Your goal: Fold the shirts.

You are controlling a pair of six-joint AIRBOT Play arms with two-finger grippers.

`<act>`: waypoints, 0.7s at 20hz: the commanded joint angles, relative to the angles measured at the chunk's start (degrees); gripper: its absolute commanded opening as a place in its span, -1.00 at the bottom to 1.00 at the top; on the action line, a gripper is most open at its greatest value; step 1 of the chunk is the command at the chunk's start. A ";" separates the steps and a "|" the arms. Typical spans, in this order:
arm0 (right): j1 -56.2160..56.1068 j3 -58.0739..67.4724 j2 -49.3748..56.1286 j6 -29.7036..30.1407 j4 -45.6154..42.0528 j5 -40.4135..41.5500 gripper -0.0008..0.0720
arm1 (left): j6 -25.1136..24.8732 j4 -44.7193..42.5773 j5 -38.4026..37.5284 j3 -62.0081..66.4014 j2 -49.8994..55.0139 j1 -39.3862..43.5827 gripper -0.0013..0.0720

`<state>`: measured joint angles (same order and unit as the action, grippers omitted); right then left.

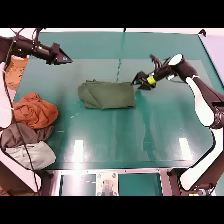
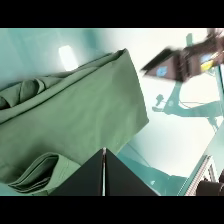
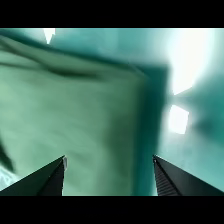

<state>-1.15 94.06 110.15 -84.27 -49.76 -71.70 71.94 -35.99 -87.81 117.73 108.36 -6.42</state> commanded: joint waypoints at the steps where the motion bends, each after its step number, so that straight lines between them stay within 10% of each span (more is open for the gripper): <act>1: -1.49 -7.91 -0.13 2.54 2.99 6.36 0.71 | -0.02 -0.02 0.35 -0.02 -0.04 0.02 -0.90; 5: -5.46 -8.44 -0.02 5.42 9.68 10.36 0.47 | -0.02 -0.02 0.35 -0.02 -0.04 0.02 -0.90; 6: -5.75 -8.04 -0.02 6.62 12.22 10.64 -0.52 | -0.02 -0.02 0.35 -0.02 -0.04 0.02 -0.90; 7: -5.79 -7.41 -0.02 6.97 13.64 10.64 -0.82 | 0.00 -0.02 0.31 -0.02 -0.04 0.02 -0.90; 14: 9.01 -5.33 -9.70 0.79 4.83 10.99 -0.94 | -0.04 -0.02 0.24 -0.02 -0.04 0.02 -0.90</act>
<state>1.15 88.64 105.36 -79.85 -39.68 -61.28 71.92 -35.99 -87.57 117.73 108.36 -6.39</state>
